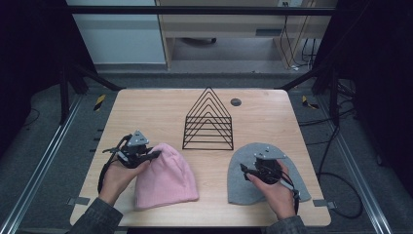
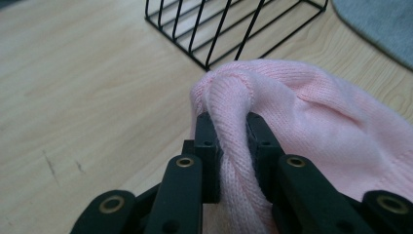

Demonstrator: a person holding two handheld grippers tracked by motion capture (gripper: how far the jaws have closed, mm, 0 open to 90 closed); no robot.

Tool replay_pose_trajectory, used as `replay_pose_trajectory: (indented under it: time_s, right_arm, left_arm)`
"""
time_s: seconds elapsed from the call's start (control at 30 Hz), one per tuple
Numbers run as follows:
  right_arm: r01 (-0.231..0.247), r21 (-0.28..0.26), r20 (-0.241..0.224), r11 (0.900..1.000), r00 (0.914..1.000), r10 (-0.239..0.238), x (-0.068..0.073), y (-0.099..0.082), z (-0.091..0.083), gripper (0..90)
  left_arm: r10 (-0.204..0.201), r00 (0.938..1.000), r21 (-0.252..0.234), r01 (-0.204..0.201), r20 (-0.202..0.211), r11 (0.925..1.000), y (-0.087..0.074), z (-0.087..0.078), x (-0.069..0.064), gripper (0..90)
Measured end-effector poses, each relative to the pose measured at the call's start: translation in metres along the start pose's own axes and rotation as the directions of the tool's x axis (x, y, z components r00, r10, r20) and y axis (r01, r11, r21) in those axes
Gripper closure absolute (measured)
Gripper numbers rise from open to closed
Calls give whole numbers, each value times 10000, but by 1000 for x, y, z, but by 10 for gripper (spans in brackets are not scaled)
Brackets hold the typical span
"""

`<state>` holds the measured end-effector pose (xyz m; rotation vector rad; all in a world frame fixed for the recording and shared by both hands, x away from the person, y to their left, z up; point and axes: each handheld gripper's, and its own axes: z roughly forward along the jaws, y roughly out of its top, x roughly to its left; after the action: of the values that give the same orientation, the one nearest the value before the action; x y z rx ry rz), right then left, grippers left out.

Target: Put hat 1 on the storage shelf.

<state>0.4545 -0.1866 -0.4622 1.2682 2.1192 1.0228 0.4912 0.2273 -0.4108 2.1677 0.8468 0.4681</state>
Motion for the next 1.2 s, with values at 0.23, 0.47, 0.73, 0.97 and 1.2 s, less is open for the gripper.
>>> replay_pose_trajectory:
  time_s: [0.23,0.47,0.73,0.97,1.2]
  right_arm:
    - [271,-710,-336,9971,9990,-295,16,14,-11,366]
    - [806,-1185,-923,9897,9915,-918,39,35,-22,423]
    - [1467,-1329,-1609,9802,9727,-1674,65,53,-20,454]
    - [1849,-1278,-2017,9744,9571,-2080,83,68,-11,457]
    - [2222,-1222,-2283,9673,9422,-2453,94,87,-9,458]
  left_arm:
    - [676,9977,-381,-679,-106,9970,25,-14,-8,782]
    - [1383,9896,-609,-1405,-386,9882,52,-28,-9,783]
    - [1786,9819,-782,-1832,-626,9800,76,-43,-3,783]
    - [1630,9855,-946,-1670,-480,9814,89,-47,6,782]
    - [1478,9877,-1277,-1533,-511,9799,99,-53,11,780]
